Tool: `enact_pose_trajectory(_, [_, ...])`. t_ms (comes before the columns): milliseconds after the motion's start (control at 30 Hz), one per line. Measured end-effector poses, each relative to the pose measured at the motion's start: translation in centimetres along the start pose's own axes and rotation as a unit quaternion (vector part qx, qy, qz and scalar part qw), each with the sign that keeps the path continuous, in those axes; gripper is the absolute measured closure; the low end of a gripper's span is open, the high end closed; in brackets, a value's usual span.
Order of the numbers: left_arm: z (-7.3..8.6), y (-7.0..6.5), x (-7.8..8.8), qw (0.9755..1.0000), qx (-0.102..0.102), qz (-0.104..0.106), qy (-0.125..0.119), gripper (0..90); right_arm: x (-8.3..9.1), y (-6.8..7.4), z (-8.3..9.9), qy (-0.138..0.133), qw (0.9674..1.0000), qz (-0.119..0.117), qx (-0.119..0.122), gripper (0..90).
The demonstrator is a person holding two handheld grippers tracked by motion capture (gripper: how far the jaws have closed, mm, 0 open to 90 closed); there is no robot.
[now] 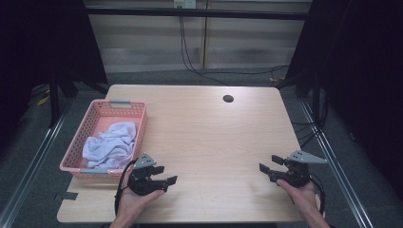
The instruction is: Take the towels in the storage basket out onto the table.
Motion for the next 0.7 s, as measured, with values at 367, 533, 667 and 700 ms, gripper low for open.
enact_pose_trajectory(367, [-0.4, -0.1, 0.9, 0.9992, 0.009, 0.04, -0.006, 34.7, 0.3, 0.3, 0.1, -0.001, 1.0, -0.007, 0.0, 30.3])
enact_pose_trajectory(533, [-0.5, -0.3, 2.6, 0.9989, -0.003, 0.042, -0.022, 39.7, 0.7, 0.9, 0.4, 0.01, 0.9998, -0.018, 0.009, 30.5])
enact_pose_trajectory(667, [-1.1, -0.2, 3.7, 0.9991, -0.016, 0.03, -0.026, 39.3, 0.6, 1.0, 0.4, 0.009, 0.9996, -0.02, 0.015, 30.4])
enact_pose_trajectory(700, [-1.3, 0.1, 3.9, 0.9992, -0.019, 0.026, -0.023, 39.3, 0.6, 1.0, 0.4, 0.009, 0.9996, -0.02, 0.015, 30.4])
Point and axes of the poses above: each handheld gripper's, and its own axes: x roughly backward along the jaws, z roughly out of its underside, y roughly to its left, the point moved 2 cm from there along -x, roughly forward along the jaws, and after that the axes turned 13 degrees about y, right-handed, at the moved point
